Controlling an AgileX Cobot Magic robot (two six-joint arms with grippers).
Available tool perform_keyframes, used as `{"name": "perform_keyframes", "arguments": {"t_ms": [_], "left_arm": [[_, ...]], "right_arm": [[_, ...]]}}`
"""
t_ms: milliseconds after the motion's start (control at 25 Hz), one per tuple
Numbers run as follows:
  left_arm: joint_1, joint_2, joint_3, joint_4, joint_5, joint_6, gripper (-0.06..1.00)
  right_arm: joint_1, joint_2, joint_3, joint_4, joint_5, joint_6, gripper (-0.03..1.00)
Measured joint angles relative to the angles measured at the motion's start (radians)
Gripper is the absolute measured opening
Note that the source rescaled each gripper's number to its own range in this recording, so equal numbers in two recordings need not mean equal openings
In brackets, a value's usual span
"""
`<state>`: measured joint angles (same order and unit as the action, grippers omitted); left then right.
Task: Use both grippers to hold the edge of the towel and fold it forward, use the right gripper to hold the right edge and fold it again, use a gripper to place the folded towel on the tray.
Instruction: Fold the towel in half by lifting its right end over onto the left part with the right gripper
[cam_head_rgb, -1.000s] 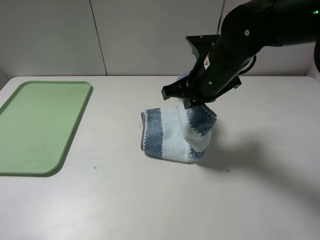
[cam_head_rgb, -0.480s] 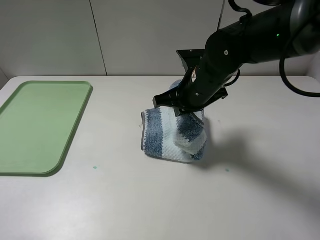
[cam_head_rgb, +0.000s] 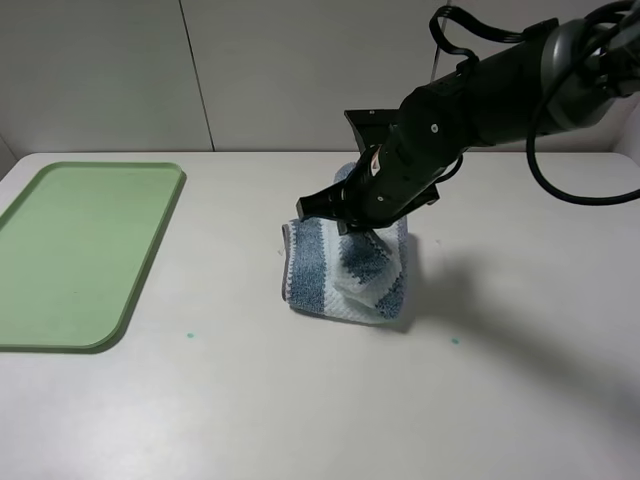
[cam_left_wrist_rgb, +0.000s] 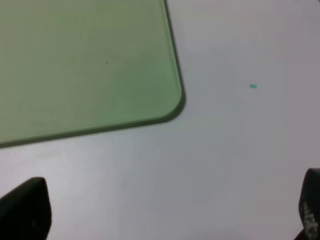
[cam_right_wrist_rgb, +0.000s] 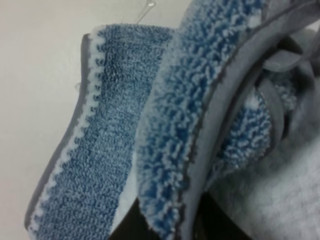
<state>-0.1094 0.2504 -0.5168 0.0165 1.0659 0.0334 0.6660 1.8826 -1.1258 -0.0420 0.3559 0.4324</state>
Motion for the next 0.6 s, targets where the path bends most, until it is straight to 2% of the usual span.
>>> {"name": "perform_keyframes", "arguments": {"t_ms": [400, 520, 600], "left_arm": [[0.000, 0.000, 0.000, 0.000, 0.000, 0.000, 1.00], [0.000, 0.000, 0.000, 0.000, 0.000, 0.000, 1.00], [0.000, 0.000, 0.000, 0.000, 0.000, 0.000, 1.00]], "right_arm": [[0.018, 0.000, 0.000, 0.007, -0.007, -0.042, 0.10], [0.027, 0.000, 0.000, 0.007, -0.007, -0.075, 0.28], [0.032, 0.000, 0.000, 0.007, -0.012, -0.093, 0.51]]}}
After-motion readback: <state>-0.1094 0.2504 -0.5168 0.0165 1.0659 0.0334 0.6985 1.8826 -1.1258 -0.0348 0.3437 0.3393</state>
